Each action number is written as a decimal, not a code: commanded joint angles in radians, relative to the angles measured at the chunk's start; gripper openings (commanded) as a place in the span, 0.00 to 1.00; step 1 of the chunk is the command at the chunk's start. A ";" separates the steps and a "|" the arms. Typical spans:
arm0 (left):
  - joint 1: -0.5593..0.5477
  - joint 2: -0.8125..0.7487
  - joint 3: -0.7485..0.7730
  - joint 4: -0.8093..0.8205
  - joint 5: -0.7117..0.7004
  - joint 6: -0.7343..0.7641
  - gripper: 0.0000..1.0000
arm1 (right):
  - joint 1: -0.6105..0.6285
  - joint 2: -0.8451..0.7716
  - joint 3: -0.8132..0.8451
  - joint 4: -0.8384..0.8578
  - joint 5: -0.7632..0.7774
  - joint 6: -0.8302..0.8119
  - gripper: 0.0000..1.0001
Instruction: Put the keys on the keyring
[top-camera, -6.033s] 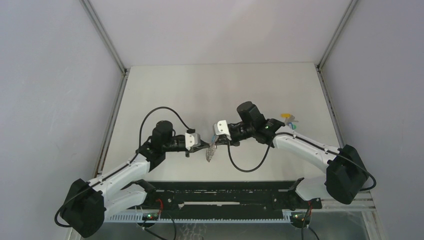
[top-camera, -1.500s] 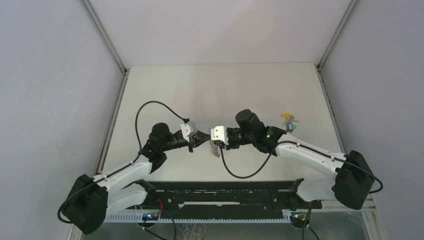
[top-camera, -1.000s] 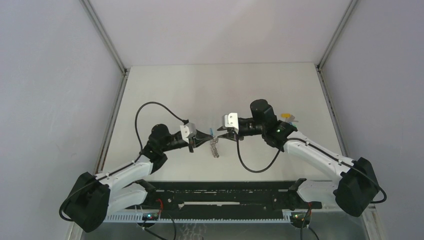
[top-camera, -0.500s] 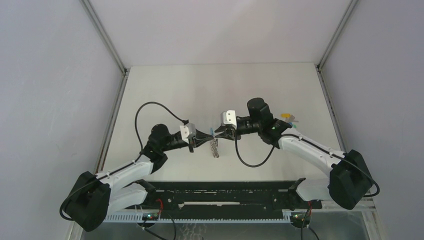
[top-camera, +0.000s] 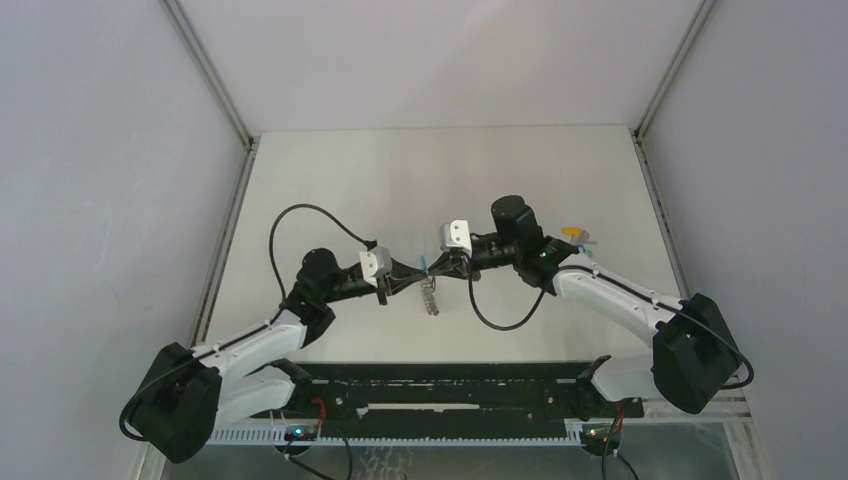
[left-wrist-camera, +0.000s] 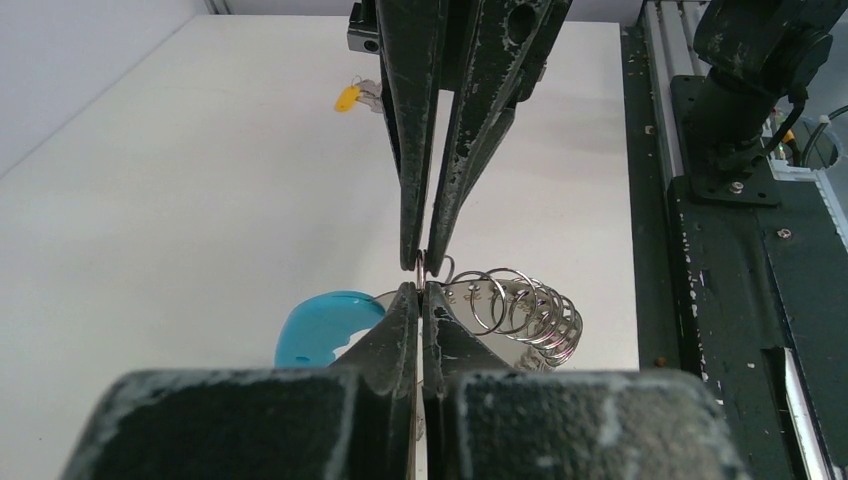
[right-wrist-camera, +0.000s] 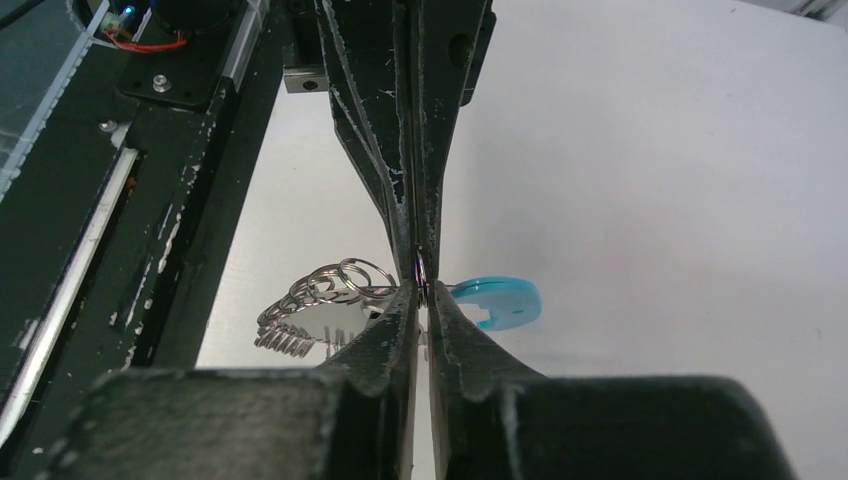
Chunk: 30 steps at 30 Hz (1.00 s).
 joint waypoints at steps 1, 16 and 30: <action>0.000 -0.013 -0.020 0.088 0.020 -0.016 0.00 | -0.006 0.013 0.020 -0.008 -0.026 -0.007 0.00; 0.001 -0.001 0.018 -0.004 -0.091 -0.045 0.14 | 0.041 0.040 0.269 -0.494 0.222 -0.126 0.00; 0.000 0.000 0.025 0.045 -0.083 -0.034 0.28 | 0.134 0.146 0.535 -0.819 0.446 -0.195 0.00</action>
